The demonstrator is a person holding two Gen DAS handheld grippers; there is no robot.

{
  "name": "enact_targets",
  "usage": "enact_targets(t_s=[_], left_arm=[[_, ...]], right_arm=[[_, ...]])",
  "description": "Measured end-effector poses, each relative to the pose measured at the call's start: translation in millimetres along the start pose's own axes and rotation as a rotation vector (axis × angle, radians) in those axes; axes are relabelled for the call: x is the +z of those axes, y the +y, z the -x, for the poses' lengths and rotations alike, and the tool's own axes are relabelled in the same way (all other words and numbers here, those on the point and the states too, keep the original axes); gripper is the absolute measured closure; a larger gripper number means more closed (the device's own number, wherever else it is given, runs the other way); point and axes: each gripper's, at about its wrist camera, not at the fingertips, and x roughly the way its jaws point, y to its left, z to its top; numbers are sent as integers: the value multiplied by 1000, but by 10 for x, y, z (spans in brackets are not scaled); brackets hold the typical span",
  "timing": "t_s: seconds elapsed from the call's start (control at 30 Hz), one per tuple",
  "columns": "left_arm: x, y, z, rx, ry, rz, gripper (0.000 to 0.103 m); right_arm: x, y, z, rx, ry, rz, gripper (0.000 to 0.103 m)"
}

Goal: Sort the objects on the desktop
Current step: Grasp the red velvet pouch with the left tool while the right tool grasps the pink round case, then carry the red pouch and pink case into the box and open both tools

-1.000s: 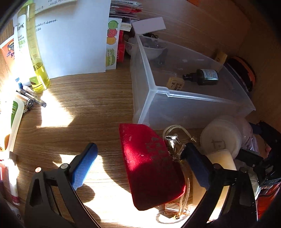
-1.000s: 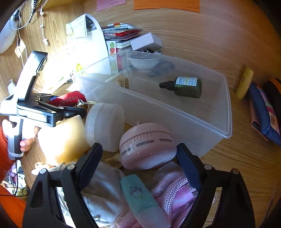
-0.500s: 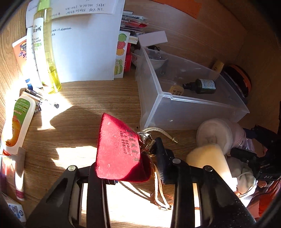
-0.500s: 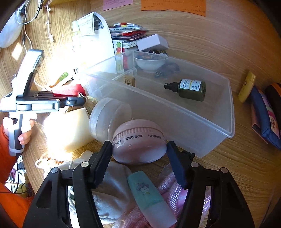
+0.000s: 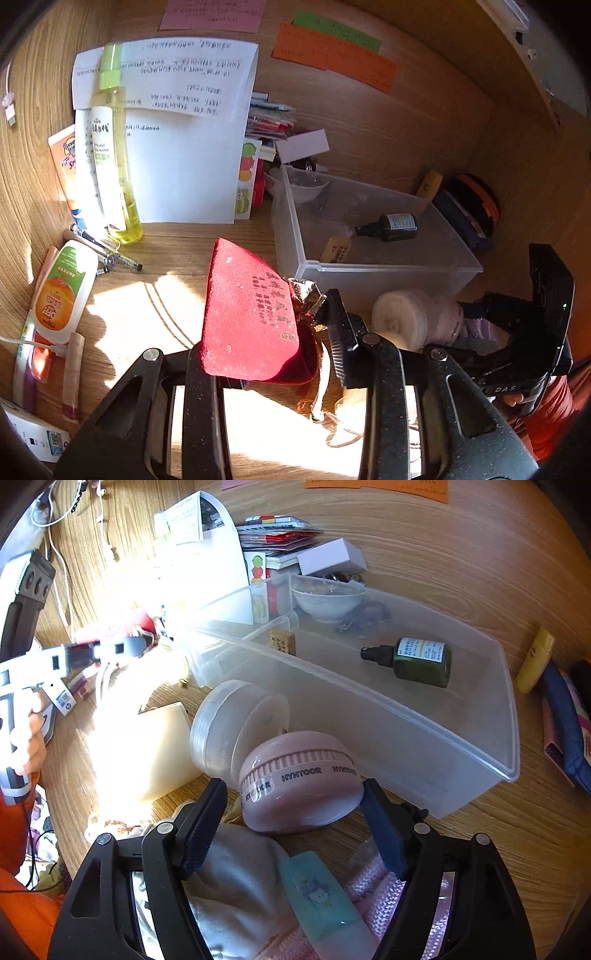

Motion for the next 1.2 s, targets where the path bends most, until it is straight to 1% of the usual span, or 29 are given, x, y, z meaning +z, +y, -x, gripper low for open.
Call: enact_targets(t_s=[0.03, 0.13, 0.3, 0.53, 0.6, 0.67, 0.9, 1.07, 1.2], left_arm=[[23, -10, 26, 2, -11, 1, 70], [82, -42, 90, -4, -33, -2, 70], [156, -122, 198, -17, -69, -17, 70], [299, -304, 293, -25, -127, -52, 70], [335, -352, 281, -32, -133, -59, 70], [369, -402, 263, -44, -135, -69, 70], [496, -531, 158, -35, -150, -109, 70], [626, -513, 51, -29, -152, -102, 70], [749, -466, -71, -31, -147, -89, 70]], right_arm=[[-6, 8, 8, 1, -4, 1, 40], [-17, 10, 43, -7, -22, -15, 40], [-37, -57, 174, 9, -62, -53, 40], [11, -105, 481, -11, -151, -67, 40], [51, -123, 551, -23, -174, -75, 40], [88, -160, 616, -18, -194, -86, 40], [216, -278, 820, -25, -264, -127, 40], [335, -391, 813, -36, -287, -146, 40], [416, -496, 736, -22, -286, -168, 40]])
